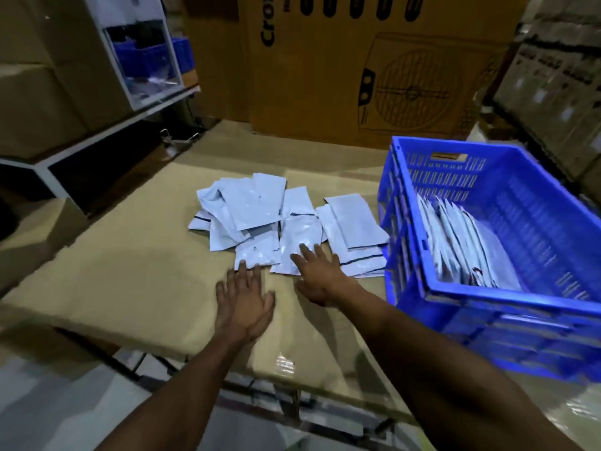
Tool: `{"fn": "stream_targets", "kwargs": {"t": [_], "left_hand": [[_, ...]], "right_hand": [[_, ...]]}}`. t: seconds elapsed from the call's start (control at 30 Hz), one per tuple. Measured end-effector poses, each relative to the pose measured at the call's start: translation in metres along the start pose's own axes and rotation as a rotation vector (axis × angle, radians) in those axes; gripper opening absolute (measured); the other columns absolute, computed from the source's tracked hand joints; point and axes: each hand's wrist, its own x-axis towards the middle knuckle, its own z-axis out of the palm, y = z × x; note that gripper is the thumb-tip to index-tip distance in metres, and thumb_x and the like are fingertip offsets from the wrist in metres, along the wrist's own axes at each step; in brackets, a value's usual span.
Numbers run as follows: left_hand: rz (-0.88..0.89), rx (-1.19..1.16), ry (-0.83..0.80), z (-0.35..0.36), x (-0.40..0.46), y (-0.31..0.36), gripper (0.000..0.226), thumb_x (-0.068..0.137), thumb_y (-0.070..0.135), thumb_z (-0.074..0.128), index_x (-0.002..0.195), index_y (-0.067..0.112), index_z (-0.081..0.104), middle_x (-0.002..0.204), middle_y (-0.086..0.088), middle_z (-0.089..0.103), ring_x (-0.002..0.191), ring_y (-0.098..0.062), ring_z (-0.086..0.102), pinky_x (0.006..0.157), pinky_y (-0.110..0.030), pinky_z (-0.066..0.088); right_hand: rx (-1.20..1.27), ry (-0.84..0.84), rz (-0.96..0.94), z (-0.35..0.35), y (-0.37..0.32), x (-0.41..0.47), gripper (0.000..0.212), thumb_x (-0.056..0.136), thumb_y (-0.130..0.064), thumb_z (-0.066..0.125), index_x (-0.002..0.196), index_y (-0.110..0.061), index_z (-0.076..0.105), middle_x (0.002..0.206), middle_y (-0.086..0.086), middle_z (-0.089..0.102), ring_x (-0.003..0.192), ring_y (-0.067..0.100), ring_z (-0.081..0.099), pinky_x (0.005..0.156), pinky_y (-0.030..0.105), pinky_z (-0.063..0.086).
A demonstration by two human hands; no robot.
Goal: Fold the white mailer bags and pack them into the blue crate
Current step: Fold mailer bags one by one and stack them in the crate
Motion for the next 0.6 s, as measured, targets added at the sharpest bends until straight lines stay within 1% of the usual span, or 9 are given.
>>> {"fn": "stream_targets", "kwargs": {"t": [0.07, 0.13, 0.2, 0.23, 0.33, 0.4, 0.47, 0.53, 0.6], "left_hand": [[0.002, -0.004, -0.006, 0.0, 0.001, 0.0, 0.071, 0.099, 0.056, 0.027, 0.161, 0.023, 0.014, 0.169, -0.01, 0.003, 0.153, -0.035, 0.008, 0.12, -0.057, 0.009], [-0.002, 0.005, -0.024, 0.0, 0.002, 0.0, 0.072, 0.099, 0.057, 0.021, 0.161, 0.024, 0.009, 0.169, -0.009, -0.002, 0.153, -0.035, 0.005, 0.121, -0.057, 0.007], [-0.004, 0.027, -0.024, 0.0, 0.001, 0.001, 0.075, 0.094, 0.058, 0.014, 0.161, 0.025, 0.007, 0.169, -0.009, -0.003, 0.154, -0.034, 0.004, 0.12, -0.058, 0.006], [-0.005, 0.029, -0.022, 0.001, 0.002, 0.0, 0.076, 0.093, 0.058, 0.012, 0.162, 0.026, 0.008, 0.169, -0.009, -0.004, 0.154, -0.034, 0.003, 0.12, -0.058, 0.006], [-0.001, 0.023, -0.041, 0.0, 0.004, 0.001, 0.071, 0.097, 0.057, 0.015, 0.161, 0.028, 0.008, 0.169, -0.007, -0.009, 0.155, -0.032, -0.003, 0.121, -0.057, 0.003], [-0.001, 0.018, -0.052, -0.001, 0.005, 0.001, 0.067, 0.101, 0.054, 0.02, 0.161, 0.028, 0.008, 0.169, -0.005, -0.011, 0.155, -0.03, -0.005, 0.121, -0.057, 0.001], [0.008, 0.027, -0.05, -0.002, 0.005, 0.002, 0.066, 0.102, 0.054, 0.021, 0.161, 0.028, 0.009, 0.169, -0.005, -0.011, 0.155, -0.031, -0.005, 0.121, -0.058, 0.002], [0.013, 0.031, -0.043, -0.001, 0.005, 0.001, 0.065, 0.102, 0.053, 0.022, 0.161, 0.027, 0.012, 0.169, -0.006, -0.008, 0.154, -0.032, -0.003, 0.121, -0.058, 0.004], [0.016, 0.025, -0.021, 0.0, 0.003, 0.001, 0.064, 0.102, 0.051, 0.025, 0.16, 0.026, 0.017, 0.17, -0.008, -0.003, 0.154, -0.034, 0.001, 0.12, -0.059, 0.006]], "right_hand": [[0.021, 0.034, 0.012, 0.004, -0.004, 0.004, 0.07, 0.099, -0.045, 0.045, 0.157, -0.029, 0.009, 0.166, 0.004, -0.008, 0.151, 0.036, -0.008, 0.113, 0.068, 0.012], [0.032, 0.051, 0.012, 0.004, -0.01, 0.012, 0.073, 0.099, -0.051, 0.043, 0.158, -0.032, 0.003, 0.165, 0.004, -0.015, 0.15, 0.036, -0.014, 0.113, 0.068, 0.011], [0.051, 0.054, 0.017, 0.006, -0.015, 0.019, 0.072, 0.1, -0.056, 0.038, 0.158, -0.031, 0.004, 0.165, 0.004, -0.016, 0.15, 0.037, -0.017, 0.113, 0.066, 0.013], [0.063, 0.062, 0.02, 0.009, -0.017, 0.022, 0.07, 0.1, -0.057, 0.036, 0.158, -0.03, 0.008, 0.165, 0.004, -0.015, 0.15, 0.037, -0.018, 0.113, 0.065, 0.014], [0.087, 0.168, 0.021, 0.025, -0.017, 0.023, 0.062, 0.1, -0.057, 0.036, 0.151, -0.023, 0.029, 0.166, 0.006, -0.001, 0.151, 0.037, -0.01, 0.113, 0.06, 0.024], [0.073, 0.266, 0.004, 0.033, -0.015, 0.014, 0.059, 0.098, -0.056, 0.039, 0.143, -0.019, 0.041, 0.164, 0.009, 0.015, 0.151, 0.038, 0.002, 0.11, 0.056, 0.032], [0.065, 0.345, -0.022, 0.039, -0.014, -0.001, 0.058, 0.094, -0.057, 0.038, 0.135, -0.018, 0.051, 0.159, 0.01, 0.03, 0.15, 0.04, 0.014, 0.107, 0.054, 0.039], [0.063, 0.405, -0.051, 0.046, -0.017, -0.02, 0.058, 0.09, -0.058, 0.038, 0.126, -0.017, 0.058, 0.154, 0.01, 0.039, 0.148, 0.039, 0.022, 0.105, 0.053, 0.041], [0.043, 0.486, -0.078, 0.054, -0.021, -0.042, 0.053, 0.089, -0.059, 0.043, 0.115, -0.018, 0.064, 0.147, 0.008, 0.047, 0.145, 0.036, 0.03, 0.103, 0.052, 0.04]]}}
